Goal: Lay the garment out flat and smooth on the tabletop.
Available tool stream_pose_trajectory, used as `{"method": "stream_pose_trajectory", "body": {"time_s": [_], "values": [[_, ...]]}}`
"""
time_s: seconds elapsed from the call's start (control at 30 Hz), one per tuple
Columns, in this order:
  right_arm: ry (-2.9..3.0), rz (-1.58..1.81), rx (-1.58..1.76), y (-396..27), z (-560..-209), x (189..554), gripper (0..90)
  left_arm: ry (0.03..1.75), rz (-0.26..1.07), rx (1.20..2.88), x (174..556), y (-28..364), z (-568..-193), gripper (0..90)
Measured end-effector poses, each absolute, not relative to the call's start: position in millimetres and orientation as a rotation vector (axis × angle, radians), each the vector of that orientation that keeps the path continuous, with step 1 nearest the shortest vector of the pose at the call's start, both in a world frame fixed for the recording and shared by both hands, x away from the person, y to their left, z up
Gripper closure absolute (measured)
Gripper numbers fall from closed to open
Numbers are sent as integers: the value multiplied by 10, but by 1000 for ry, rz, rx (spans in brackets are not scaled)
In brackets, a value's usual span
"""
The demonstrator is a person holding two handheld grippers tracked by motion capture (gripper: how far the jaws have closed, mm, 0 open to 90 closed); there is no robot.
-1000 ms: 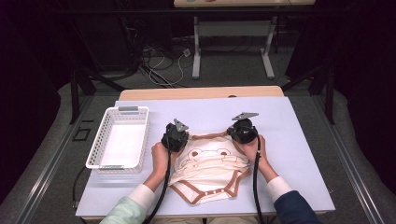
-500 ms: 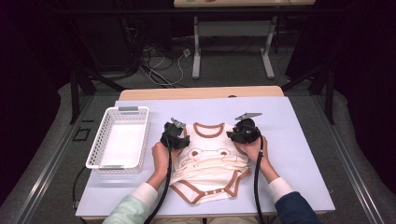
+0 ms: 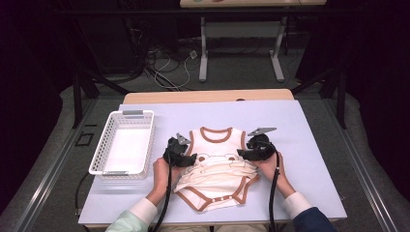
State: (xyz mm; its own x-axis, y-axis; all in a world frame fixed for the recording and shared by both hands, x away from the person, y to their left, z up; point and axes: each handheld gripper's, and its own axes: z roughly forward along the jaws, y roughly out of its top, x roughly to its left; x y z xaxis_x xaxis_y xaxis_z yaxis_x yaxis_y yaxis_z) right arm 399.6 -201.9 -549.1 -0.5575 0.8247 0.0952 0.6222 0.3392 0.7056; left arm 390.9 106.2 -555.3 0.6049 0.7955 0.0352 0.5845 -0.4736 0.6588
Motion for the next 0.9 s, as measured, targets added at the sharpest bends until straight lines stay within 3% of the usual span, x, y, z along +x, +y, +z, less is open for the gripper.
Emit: {"method": "stream_pose_trajectory", "body": {"time_s": [0.13, 0.6, 0.7, 0.9], "values": [[2330, 1019, 1283, -2012, -5478, 3898, 551, 1061, 442, 2225, 3849, 1085, -5554, 480], [2326, 1001, 1300, -2046, -5570, 3898, 791, 995, 414, 2243, 3752, 1112, -5563, 804], [2335, 1013, 1294, -2045, -5573, 3896, 844, 993, 408, 2239, 3747, 1111, -5563, 841], [2359, 1013, 1274, -2052, -5553, 3859, 861, 997, 388, 2233, 3713, 1143, -5548, 861]]}}
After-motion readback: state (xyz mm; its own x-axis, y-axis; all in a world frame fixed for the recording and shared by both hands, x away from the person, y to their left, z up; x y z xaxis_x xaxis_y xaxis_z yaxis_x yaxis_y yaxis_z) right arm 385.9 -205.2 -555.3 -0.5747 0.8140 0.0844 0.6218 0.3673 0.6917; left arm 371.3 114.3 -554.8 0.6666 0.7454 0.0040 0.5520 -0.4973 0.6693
